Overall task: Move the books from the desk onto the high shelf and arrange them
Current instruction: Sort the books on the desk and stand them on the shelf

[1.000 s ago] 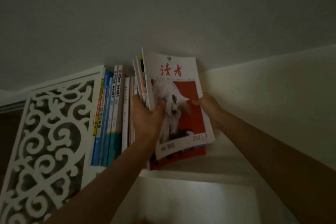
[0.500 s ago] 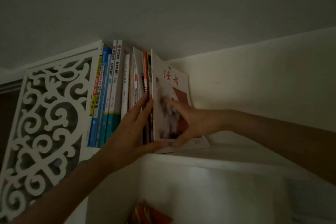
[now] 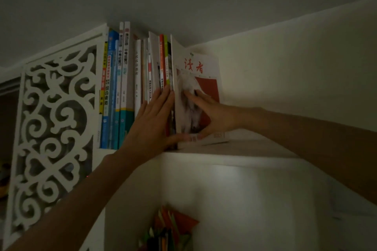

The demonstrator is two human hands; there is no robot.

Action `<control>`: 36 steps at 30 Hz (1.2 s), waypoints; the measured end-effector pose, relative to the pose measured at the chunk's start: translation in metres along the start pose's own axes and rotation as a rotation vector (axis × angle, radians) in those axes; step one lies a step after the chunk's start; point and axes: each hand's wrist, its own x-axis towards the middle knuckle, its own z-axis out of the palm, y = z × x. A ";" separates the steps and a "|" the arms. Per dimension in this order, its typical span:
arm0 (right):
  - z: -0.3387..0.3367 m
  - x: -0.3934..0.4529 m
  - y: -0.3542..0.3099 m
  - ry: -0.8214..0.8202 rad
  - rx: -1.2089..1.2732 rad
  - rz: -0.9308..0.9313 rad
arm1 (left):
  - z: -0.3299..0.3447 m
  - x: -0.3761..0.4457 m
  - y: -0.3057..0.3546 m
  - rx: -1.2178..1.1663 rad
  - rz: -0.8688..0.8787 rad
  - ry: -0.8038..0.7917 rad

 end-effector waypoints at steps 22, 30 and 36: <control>0.109 -0.591 -0.056 0.055 -0.002 0.890 | 0.108 -0.265 0.382 -1.152 0.381 -0.605; 0.171 -0.816 -0.010 -0.244 0.172 1.502 | 0.179 -0.378 0.553 -1.042 0.480 -1.140; 0.173 -0.888 0.052 -0.237 -0.015 1.587 | 0.208 -0.391 0.653 -1.021 0.141 -1.260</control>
